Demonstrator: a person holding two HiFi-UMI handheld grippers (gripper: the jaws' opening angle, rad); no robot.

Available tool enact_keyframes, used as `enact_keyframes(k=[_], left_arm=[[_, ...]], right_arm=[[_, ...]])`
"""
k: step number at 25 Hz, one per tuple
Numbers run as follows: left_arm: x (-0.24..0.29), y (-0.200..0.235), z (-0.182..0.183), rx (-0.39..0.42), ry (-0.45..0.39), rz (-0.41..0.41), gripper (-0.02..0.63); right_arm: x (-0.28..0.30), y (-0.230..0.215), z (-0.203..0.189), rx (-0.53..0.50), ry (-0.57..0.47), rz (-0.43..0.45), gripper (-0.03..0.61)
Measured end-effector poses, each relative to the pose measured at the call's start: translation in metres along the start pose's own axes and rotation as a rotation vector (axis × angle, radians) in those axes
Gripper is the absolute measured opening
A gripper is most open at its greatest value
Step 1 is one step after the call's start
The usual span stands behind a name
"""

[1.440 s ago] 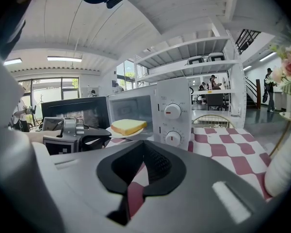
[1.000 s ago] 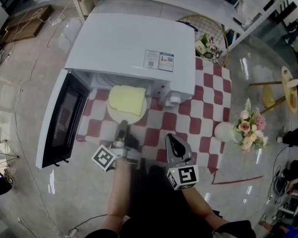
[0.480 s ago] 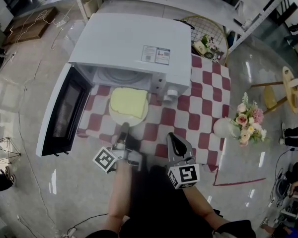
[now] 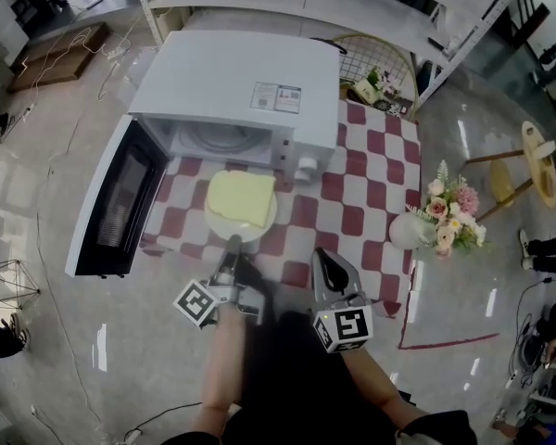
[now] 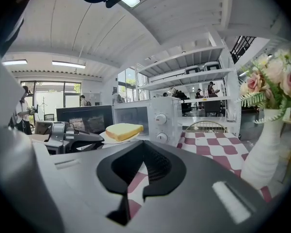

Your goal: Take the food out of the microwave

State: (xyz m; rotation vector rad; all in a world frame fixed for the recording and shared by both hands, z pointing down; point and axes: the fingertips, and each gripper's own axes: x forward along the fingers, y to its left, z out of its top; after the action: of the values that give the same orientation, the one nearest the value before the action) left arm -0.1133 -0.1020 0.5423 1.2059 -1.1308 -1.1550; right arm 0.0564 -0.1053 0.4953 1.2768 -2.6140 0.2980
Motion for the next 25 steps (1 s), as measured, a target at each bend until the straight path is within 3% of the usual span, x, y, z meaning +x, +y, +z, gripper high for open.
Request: enact_keyframes(k=[25], left_arm=[[-0.065,-0.008,-0.07,0.007,0.068,-0.032,0.023]], right_arm=[[-0.085,-0.021,-0.017,0.044,-0.041,-0.073,0.002]])
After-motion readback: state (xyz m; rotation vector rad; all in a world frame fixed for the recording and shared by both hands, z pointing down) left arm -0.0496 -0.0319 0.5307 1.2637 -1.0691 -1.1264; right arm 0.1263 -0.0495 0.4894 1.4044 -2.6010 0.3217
